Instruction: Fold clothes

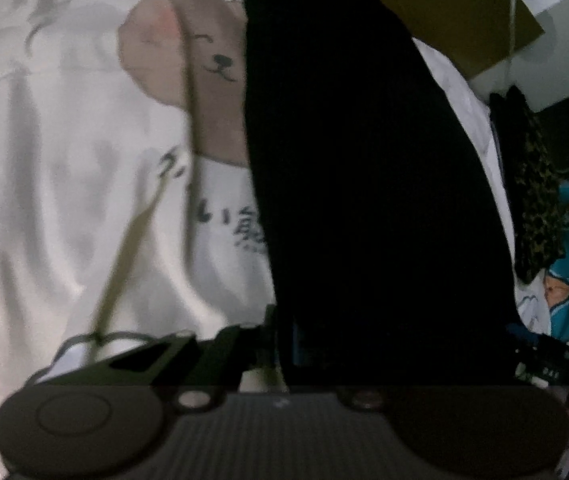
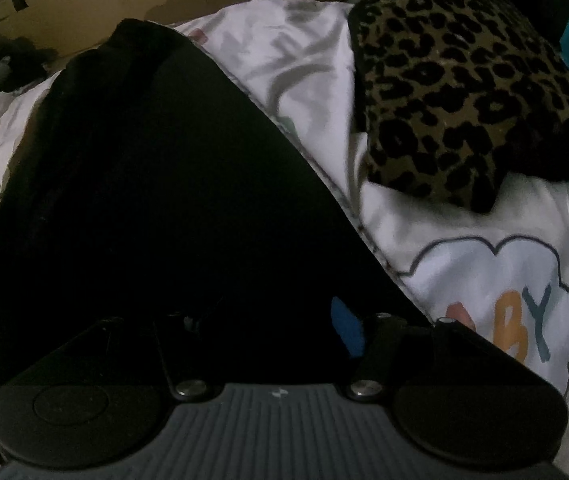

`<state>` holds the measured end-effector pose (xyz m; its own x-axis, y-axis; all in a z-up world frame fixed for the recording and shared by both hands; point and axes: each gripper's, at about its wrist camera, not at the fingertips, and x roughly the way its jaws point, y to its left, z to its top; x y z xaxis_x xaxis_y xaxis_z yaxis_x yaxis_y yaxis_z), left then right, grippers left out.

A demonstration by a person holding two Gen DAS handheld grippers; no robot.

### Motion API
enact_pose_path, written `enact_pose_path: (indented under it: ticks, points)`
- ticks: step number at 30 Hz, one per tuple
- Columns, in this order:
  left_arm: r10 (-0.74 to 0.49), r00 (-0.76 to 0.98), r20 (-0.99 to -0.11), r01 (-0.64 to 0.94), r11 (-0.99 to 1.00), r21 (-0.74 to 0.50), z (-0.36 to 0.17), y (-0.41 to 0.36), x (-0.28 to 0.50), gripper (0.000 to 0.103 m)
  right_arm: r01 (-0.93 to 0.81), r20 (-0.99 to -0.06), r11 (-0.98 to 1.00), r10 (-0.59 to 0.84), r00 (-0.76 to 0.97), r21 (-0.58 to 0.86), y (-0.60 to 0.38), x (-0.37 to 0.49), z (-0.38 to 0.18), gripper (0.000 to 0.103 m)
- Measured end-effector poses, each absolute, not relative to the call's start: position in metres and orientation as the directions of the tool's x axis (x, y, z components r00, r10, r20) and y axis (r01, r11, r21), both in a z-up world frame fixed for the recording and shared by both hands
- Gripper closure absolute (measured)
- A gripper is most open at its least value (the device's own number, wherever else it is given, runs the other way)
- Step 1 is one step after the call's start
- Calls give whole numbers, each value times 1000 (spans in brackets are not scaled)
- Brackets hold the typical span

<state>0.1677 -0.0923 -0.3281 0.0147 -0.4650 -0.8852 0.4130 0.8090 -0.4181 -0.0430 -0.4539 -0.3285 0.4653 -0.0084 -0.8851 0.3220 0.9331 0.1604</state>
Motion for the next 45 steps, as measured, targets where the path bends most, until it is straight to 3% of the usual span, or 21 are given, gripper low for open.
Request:
enact_pose_path:
  ticks: [4,9,14,19,21,32,45]
  points:
    - [-473,20,-881,426,801,-420,-321,-76,162,90,345,-891,925,-18,454,157,-455,-45,-326,34]
    - [-475,16,-880,363,823,-438,-311,-46,154,66,345,-888,927,-27,460,150,-446,-50,-315,34]
    - [-456,-13,-890,364,827,-428,-304,-28,130,62,312,-877,935,0,480,171,-428,-56,-304,34]
    - [-448,-9,-894,482,781,-397,-298,-31,93,57,271,-877,948,15,481,165,-409,-57,-301,34]
    - [-444,-2,-896,525,762,-379,-298,-34,80,41,260,-874,950,26,486,173,-405,-57,-300,34]
    - [-402,96,-910,691,685,-230,-309,-73,51,40,193,-859,959,85,505,208,-379,-51,-294,34]
    - [-545,63,-836,619,679,-396,-310,-62,83,41,-146,-843,964,264,470,221,-271,-37,-277,34]
